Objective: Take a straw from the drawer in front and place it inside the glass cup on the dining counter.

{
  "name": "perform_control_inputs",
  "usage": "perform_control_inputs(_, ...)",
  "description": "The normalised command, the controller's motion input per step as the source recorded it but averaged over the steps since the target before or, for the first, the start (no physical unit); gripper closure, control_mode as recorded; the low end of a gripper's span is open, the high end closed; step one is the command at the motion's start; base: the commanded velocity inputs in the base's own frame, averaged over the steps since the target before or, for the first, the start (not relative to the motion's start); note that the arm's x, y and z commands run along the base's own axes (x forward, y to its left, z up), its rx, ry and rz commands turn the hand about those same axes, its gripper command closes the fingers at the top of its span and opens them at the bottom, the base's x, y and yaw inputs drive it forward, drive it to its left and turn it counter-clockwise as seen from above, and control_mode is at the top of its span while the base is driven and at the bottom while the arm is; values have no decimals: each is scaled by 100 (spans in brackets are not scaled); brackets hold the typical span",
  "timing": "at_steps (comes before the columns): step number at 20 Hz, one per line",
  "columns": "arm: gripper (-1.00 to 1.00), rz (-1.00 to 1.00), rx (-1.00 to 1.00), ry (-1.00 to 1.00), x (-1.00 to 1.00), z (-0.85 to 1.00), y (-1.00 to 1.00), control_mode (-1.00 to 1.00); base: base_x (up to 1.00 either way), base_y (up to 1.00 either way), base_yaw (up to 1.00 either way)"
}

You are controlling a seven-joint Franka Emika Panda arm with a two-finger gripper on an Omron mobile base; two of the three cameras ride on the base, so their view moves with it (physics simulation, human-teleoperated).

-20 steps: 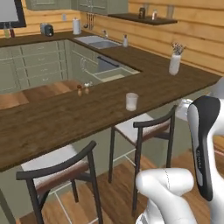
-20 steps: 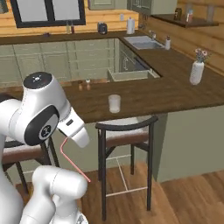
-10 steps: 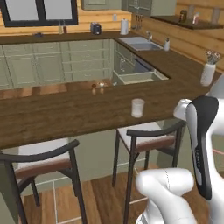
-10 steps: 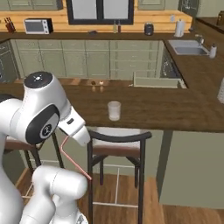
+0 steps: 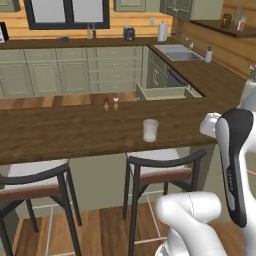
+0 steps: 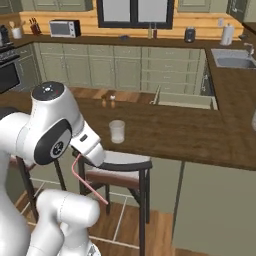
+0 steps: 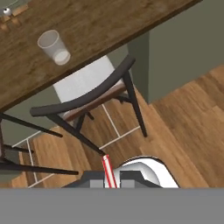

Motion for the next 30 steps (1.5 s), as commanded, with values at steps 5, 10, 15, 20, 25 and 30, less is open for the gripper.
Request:
perform_control_inputs(5,100,0,0,0,0,0,0,100,83,-10,12)
perform_control_inputs(10,100,0,0,0,0,0,0,100,86,-18,18)
perform_control_inputs(15,100,13,1,0,25,10,-6,-100,47,-7,19)
perform_control_inputs(20,100,30,15,0,45,64,-3,-100,0,0,0)
perform_control_inputs(25,100,20,32,0,47,65,0,-100,0,0,0)
perform_control_inputs(30,100,6,39,6,73,29,7,-100,0,0,0)
